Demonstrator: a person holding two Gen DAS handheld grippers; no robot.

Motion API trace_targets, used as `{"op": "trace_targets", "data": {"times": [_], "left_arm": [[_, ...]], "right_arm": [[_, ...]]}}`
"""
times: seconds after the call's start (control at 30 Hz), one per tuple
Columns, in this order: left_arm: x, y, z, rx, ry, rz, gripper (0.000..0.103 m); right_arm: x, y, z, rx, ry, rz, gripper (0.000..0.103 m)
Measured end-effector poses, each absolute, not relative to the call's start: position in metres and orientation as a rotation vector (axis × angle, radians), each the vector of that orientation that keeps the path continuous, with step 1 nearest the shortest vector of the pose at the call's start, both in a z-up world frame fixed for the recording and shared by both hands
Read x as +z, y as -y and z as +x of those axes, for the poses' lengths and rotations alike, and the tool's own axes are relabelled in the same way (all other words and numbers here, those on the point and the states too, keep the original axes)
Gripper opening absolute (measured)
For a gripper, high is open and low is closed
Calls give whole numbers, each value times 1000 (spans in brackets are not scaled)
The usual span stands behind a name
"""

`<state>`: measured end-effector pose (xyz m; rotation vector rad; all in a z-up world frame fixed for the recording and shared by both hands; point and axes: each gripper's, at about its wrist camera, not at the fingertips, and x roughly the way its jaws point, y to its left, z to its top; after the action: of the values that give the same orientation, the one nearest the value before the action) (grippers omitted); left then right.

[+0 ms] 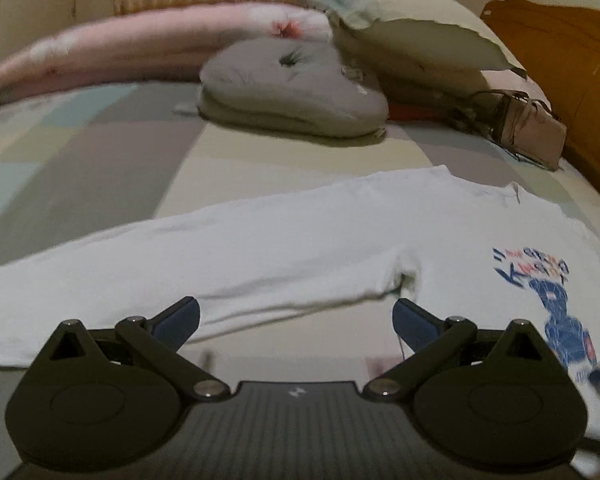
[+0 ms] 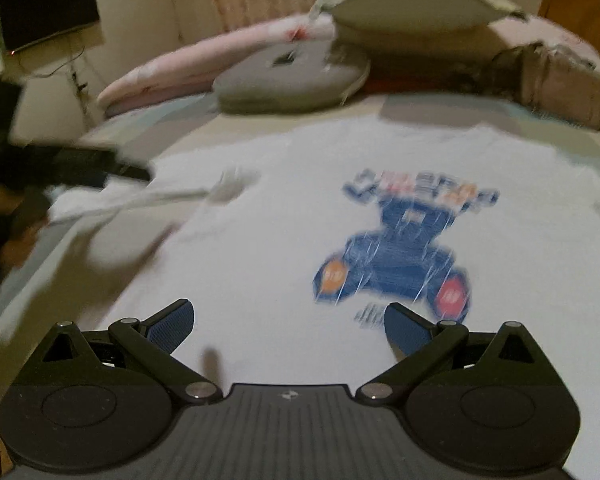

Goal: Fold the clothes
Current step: 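Move the open left tool along the sleeve nearest it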

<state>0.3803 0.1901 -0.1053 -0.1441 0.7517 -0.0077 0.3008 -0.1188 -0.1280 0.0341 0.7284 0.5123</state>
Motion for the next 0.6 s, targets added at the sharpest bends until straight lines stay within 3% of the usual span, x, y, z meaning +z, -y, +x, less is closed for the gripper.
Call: {"op": "trace_targets", "data": {"times": [0.4, 0.6], "left_arm": [[-141, -191, 390, -10, -814, -161, 102], [-125, -201, 385, 11, -776, -139, 102]], "right_arm": [[-128, 138, 300, 475, -741, 78, 103], [-129, 137, 297, 485, -741, 55, 103]]}}
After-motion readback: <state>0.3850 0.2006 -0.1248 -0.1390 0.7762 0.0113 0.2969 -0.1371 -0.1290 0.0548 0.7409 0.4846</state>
